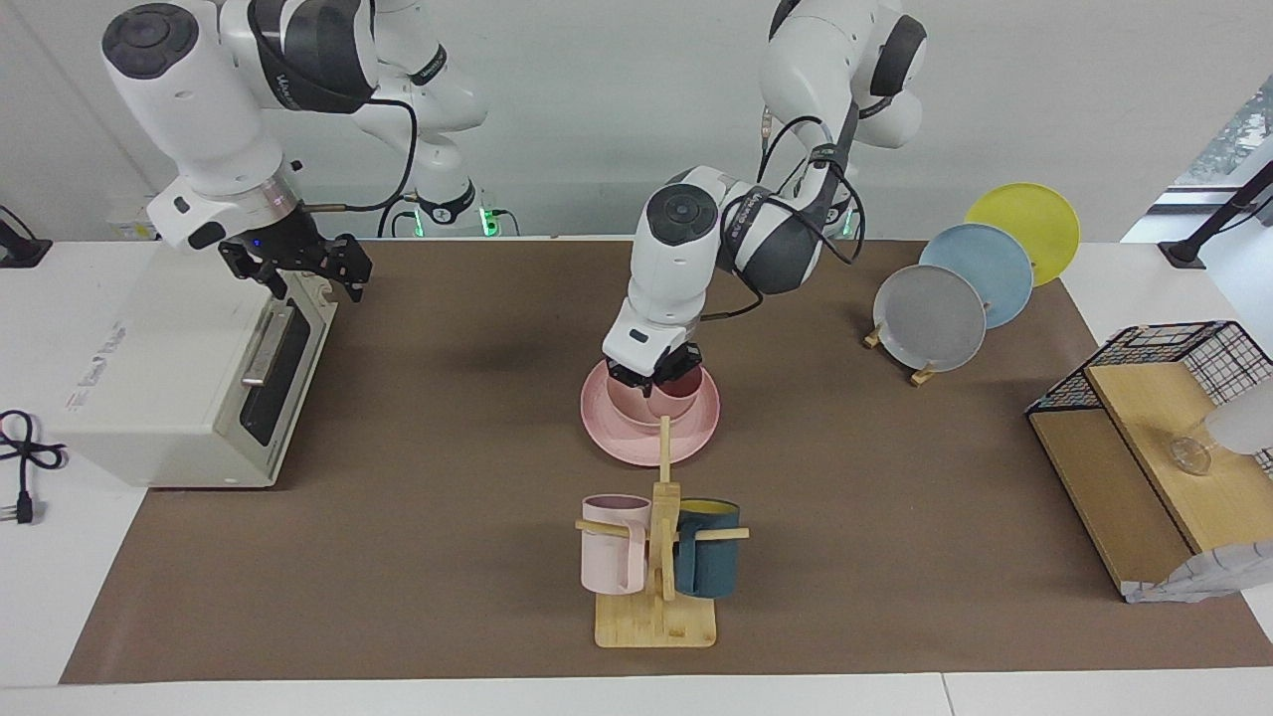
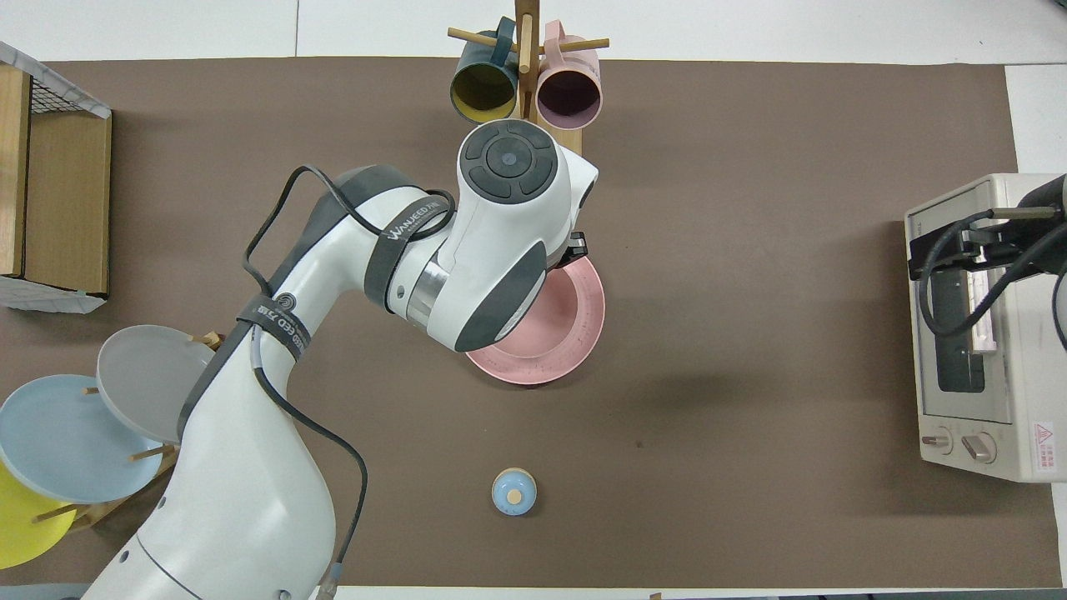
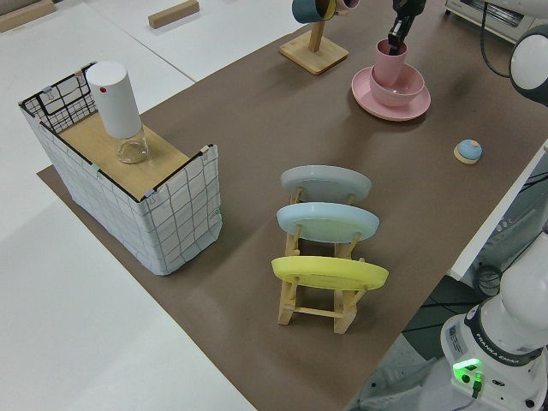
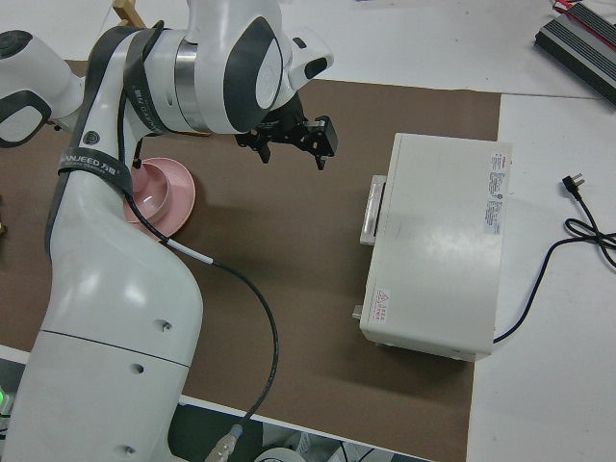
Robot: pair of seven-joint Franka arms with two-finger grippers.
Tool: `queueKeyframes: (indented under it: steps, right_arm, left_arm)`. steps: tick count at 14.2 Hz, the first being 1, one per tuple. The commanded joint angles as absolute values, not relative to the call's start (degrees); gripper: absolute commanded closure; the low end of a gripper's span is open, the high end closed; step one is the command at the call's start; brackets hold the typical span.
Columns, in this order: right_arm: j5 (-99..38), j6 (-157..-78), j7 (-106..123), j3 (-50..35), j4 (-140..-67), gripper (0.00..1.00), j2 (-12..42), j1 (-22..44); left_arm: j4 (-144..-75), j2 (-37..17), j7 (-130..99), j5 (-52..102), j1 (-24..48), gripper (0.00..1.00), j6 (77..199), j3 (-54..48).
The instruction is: Organize tableware
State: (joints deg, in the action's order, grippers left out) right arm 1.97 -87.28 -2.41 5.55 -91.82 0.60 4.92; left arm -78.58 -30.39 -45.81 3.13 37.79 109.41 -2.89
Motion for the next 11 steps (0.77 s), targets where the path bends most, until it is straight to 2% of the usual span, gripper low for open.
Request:
queueKeyframes:
  steps: [1, 10, 11]
  right_arm:
    - [0.26, -86.83, -1.32, 6.24, -91.49, 0.0, 0.18, 4.22]
    - [0.0, -86.84, -1.05, 6.77, -91.58, 0.0, 0.09, 3.08]
    - [0.09, -86.75, -0.62, 6.77, -91.58, 0.0, 0.09, 3.08]
  left_arm:
    - [-84.72, -27.43, -47.2, 3.25, 39.64, 1.0, 113.9, -1.85]
    - [-89.47, -25.93, -47.2, 3.08, 40.61, 1.0, 116.54, -1.85]
    - [-89.73, -25.84, -47.02, 2.9, 40.78, 0.6, 116.54, -1.85]
